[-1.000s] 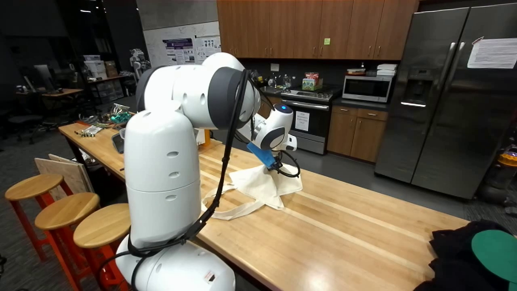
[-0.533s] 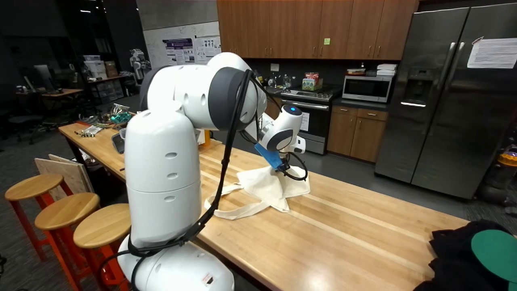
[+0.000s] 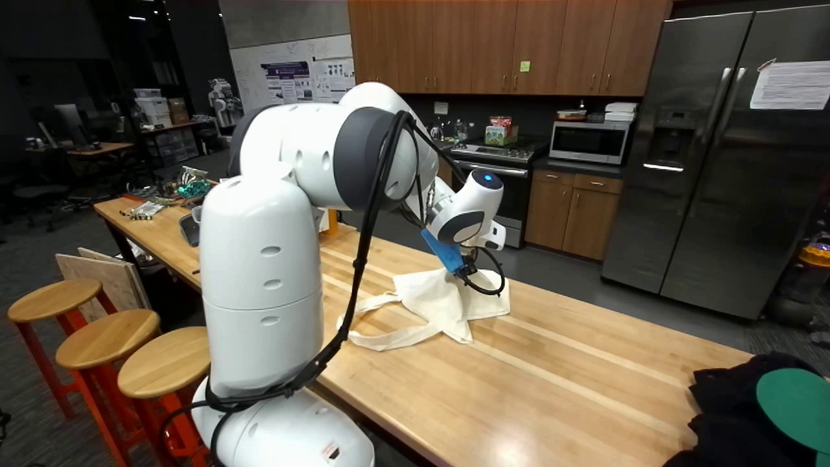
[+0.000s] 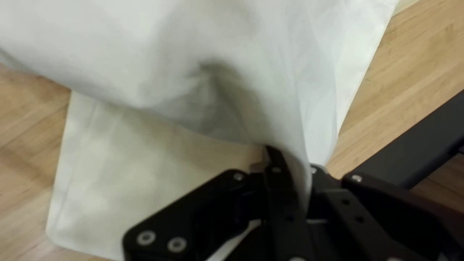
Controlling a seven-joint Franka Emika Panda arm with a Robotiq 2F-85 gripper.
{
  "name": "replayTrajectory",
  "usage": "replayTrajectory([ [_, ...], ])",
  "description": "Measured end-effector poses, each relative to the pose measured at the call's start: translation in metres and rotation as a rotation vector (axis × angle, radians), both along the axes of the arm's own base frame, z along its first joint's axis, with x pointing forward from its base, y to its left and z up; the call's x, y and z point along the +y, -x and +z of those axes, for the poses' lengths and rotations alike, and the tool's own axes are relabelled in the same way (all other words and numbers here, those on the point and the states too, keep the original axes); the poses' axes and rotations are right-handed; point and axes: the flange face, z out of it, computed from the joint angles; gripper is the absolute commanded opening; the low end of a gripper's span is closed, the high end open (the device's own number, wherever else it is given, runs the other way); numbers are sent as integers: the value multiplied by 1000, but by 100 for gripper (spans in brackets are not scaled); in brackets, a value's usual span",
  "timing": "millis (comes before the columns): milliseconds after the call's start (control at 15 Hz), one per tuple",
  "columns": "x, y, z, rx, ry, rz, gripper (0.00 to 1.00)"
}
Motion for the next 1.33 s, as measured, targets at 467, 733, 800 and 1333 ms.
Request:
replayTrajectory([
  [467, -28, -5, 8, -7, -46, -80, 1],
  [733, -48, -8, 15, -8, -80, -128, 1],
  [800, -53, -8, 17, -9, -89, -140, 1],
  [1333, -81, -12, 29, -15, -147, -207, 1],
])
